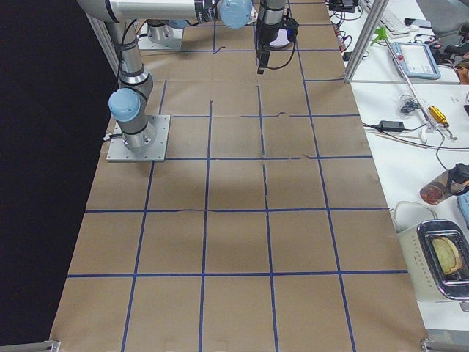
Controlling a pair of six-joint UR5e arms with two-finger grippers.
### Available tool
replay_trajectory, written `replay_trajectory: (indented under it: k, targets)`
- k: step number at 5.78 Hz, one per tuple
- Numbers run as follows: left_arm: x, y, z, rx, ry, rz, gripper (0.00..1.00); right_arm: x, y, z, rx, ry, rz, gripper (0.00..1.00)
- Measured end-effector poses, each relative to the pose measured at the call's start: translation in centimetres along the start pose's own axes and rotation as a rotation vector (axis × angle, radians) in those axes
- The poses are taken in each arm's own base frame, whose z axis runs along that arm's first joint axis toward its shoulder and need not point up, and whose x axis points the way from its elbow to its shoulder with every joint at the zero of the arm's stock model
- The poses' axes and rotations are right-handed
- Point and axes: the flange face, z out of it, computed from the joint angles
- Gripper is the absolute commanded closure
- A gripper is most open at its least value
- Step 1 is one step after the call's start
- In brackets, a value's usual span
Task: Flip cup and place on plate
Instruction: 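Lower the left gripper and grasp the sideways white cup, then lift the white cup with the left gripper and rotate it upright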
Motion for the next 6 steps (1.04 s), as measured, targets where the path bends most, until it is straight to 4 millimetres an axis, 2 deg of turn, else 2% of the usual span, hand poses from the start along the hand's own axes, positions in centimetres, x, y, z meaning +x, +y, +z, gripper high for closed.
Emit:
replay_trajectory:
  k: [1, 2, 3, 4, 6]
  targets:
    - [-0.7, -0.1, 0.8, 0.004, 0.02, -0.008, 0.01, 0.0, 0.0, 0.0, 0.0, 0.0, 0.0, 0.0]
    - [-0.9, -0.6, 1.8, 0.009, 0.038, -0.008, 0.44, 0.0, 0.0, 0.0, 0.0, 0.0, 0.0, 0.0]
    - [-0.8, -1.1, 2.7, 0.014, 0.055, -0.011, 0.81, 0.0, 0.0, 0.0, 0.0, 0.0, 0.0, 0.0]
    - [-0.6, -1.2, 3.0, 0.019, 0.069, -0.018, 1.0, 0.0, 0.0, 0.0, 0.0, 0.0, 0.0, 0.0]
    - [-0.4, -1.2, 3.2, 0.017, 0.08, -0.025, 1.0, 0.0, 0.0, 0.0, 0.0, 0.0, 0.0, 0.0]
